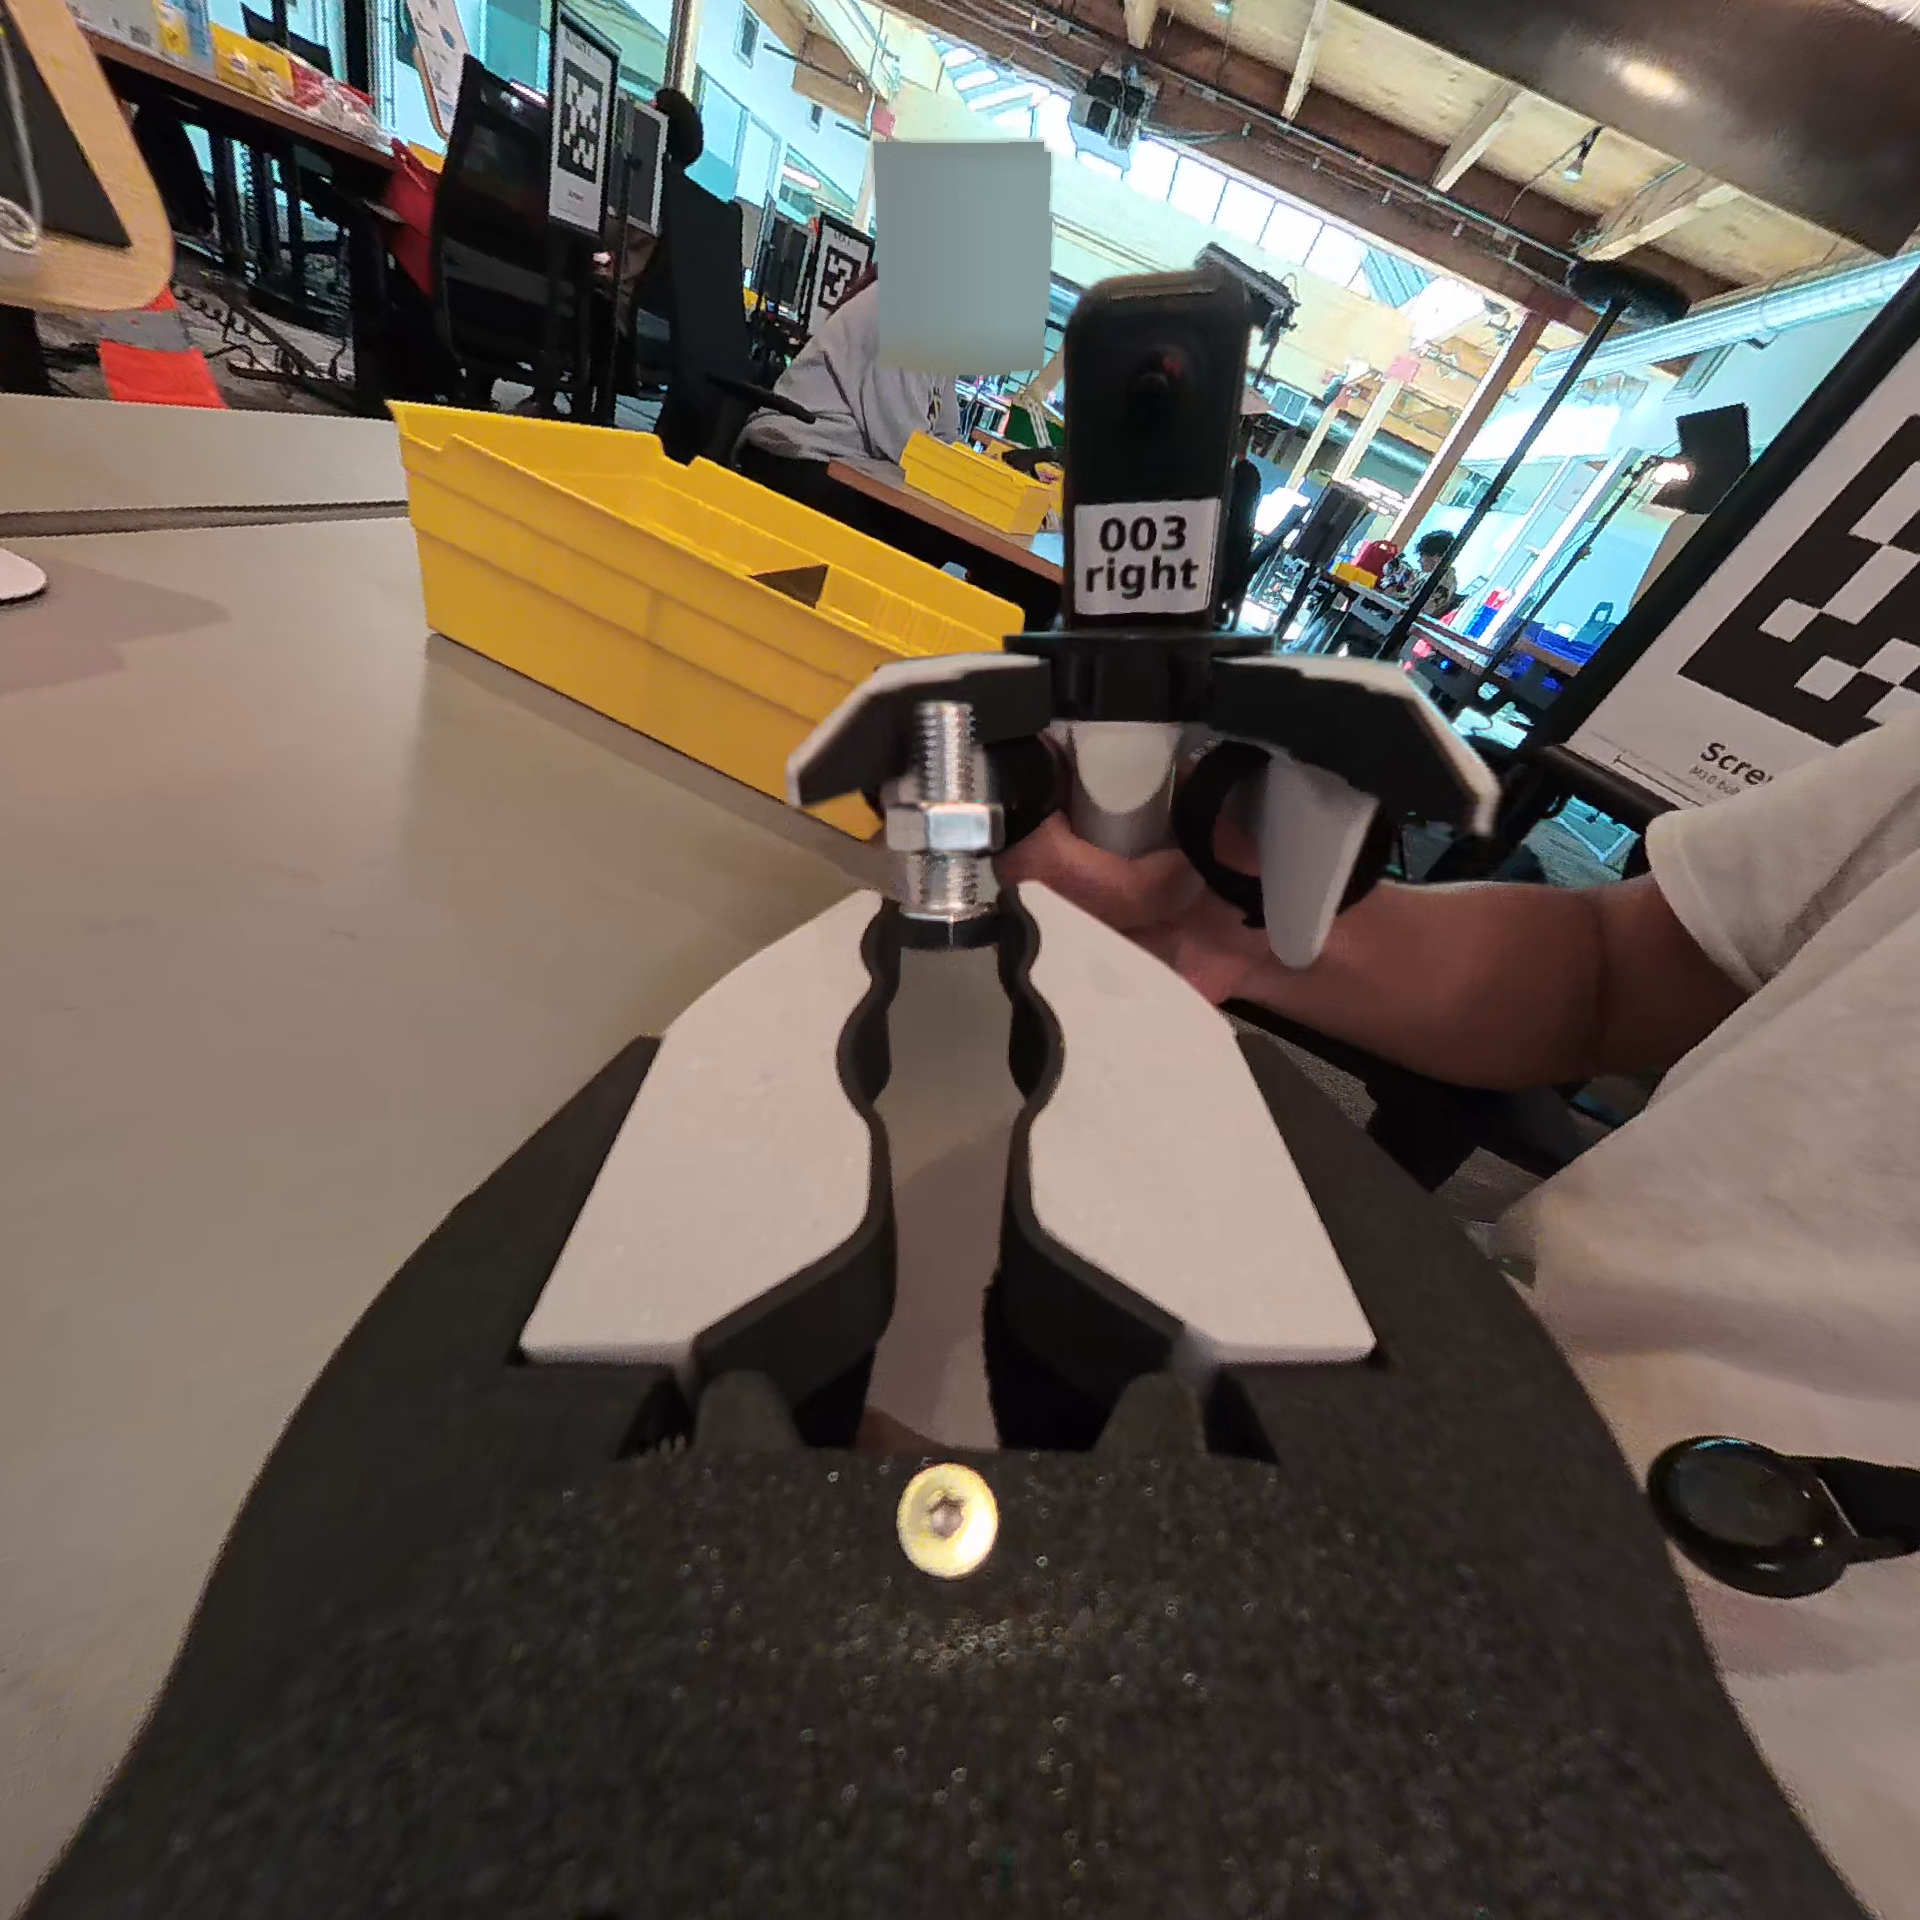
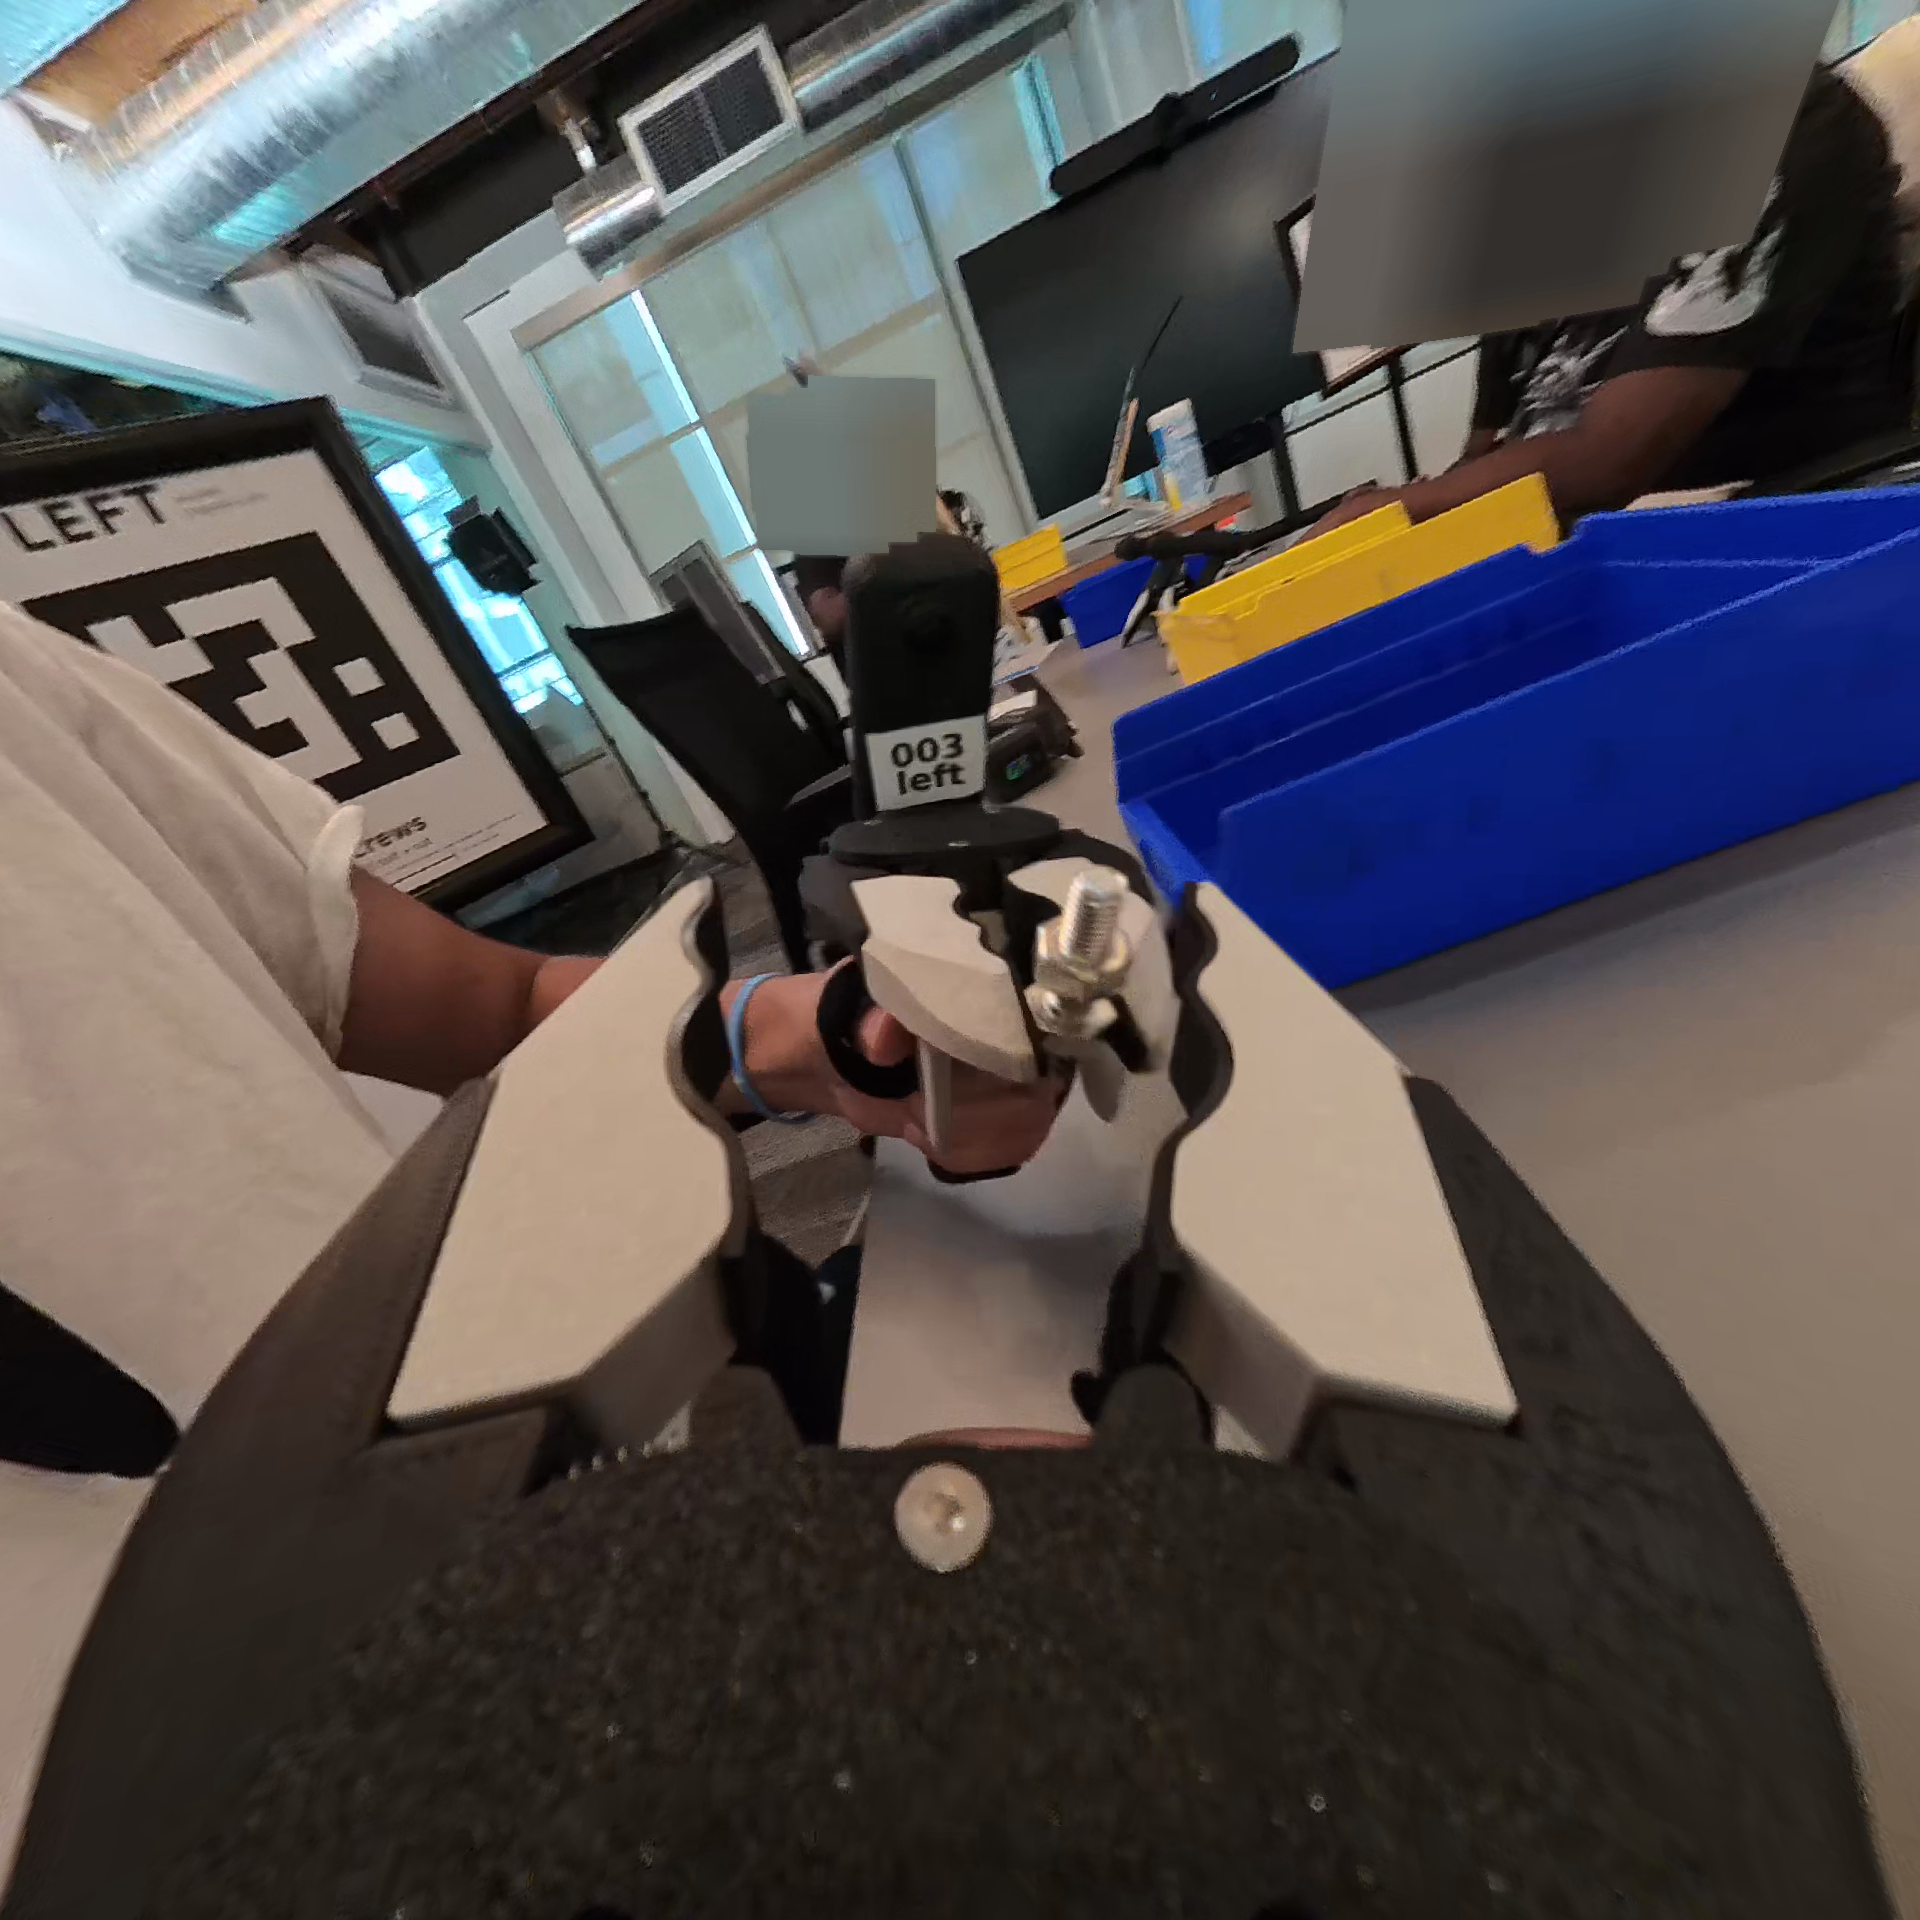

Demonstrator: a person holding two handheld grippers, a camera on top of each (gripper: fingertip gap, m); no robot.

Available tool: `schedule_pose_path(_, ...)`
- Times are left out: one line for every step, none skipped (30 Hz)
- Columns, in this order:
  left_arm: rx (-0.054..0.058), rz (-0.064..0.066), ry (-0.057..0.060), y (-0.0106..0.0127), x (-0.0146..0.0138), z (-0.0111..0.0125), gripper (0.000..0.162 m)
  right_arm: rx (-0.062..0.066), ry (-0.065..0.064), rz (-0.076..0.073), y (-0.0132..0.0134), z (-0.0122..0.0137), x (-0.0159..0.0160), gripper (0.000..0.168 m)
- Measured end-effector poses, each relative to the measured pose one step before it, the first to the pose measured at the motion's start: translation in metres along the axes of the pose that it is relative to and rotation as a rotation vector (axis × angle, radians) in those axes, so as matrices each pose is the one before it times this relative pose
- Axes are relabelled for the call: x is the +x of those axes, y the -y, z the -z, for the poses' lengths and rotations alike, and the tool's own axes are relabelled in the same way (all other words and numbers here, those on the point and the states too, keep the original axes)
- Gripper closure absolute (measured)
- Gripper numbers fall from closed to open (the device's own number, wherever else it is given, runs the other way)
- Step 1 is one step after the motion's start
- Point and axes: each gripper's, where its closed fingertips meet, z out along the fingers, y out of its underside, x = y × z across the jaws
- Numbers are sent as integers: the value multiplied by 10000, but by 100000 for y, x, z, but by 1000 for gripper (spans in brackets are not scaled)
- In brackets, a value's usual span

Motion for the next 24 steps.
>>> schedule_pose_path(9,-18,86,32,-230,214,144,19,-283,83,26,593,522,83)
schedule_pose_path(4,-21,73,25,-212,185,144,-124,-227,102,-292,511,419,86)
schedule_pose_path(12,24,13,14,-122,108,144,-103,-47,40,-380,325,91,90)
schedule_pose_path(-3,49,-11,-30,-80,-5,144,-44,181,-96,-328,12,-310,94)
schedule_pose_path(-52,27,-16,-126,-41,-130,144,-64,354,-176,-364,-334,-607,99)
schedule_pose_path(-90,-6,-63,-162,61,-191,144,-51,86,-161,-311,-578,-221,92)
schedule_pose_path(-112,-46,-100,-192,178,-228,144,3,46,14,-144,-530,-97,85)
schedule_pose_path(-119,-100,-72,-188,194,-258,144,-34,107,-20,-36,-339,-83,82)
schedule_pose_path(-95,-115,-23,-120,140,-216,144,-45,169,-74,49,-62,-72,83)
schedule_pose_path(-45,-56,10,-28,20,-138,144,-62,69,-61,108,206,98,86)
schedule_pose_path(-1,18,22,11,-73,-39,144,122,-124,48,376,516,301,88)
schedule_pose_path(-4,44,29,-37,-137,49,144,291,-299,117,594,728,480,88)
schedule_pose_path(-11,27,60,-43,-178,103,144,205,-288,117,472,751,444,91)
schedule_pose_path(13,14,62,2,-143,81,144,54,-157,91,187,617,238,94)
schedule_pose_path(34,36,-14,49,-11,15,144,-83,-19,85,-114,386,17,101)
schedule_pose_path(13,44,-72,17,89,-86,144,-165,85,38,-342,84,-166,106)
schedule_pose_path(-39,3,-56,-84,105,-205,144,-99,266,-43,-298,-194,-454,111)
schedule_pose_path(-74,-22,-17,-166,62,-241,144,57,168,-107,-79,-379,-319,110)
schedule_pose_path(-20,17,-26,-61,47,-185,144,203,20,-30,194,-272,-69,109)
schedule_pose_path(18,59,-81,48,75,-89,144,102,89,-52,120,-238,-83,106)
schedule_pose_path(-9,23,-66,25,79,-66,144,-26,86,-125,41,-177,-16,101)
schedule_pose_path(-24,-59,15,-22,15,-46,144,-110,21,-43,-34,-41,73,99)
schedule_pose_path(-27,-81,38,-35,10,10,144,-72,-150,119,36,151,241,100)
schedule_pose_path(-13,-32,2,8,38,64,144,107,-242,211,280,370,310,99)
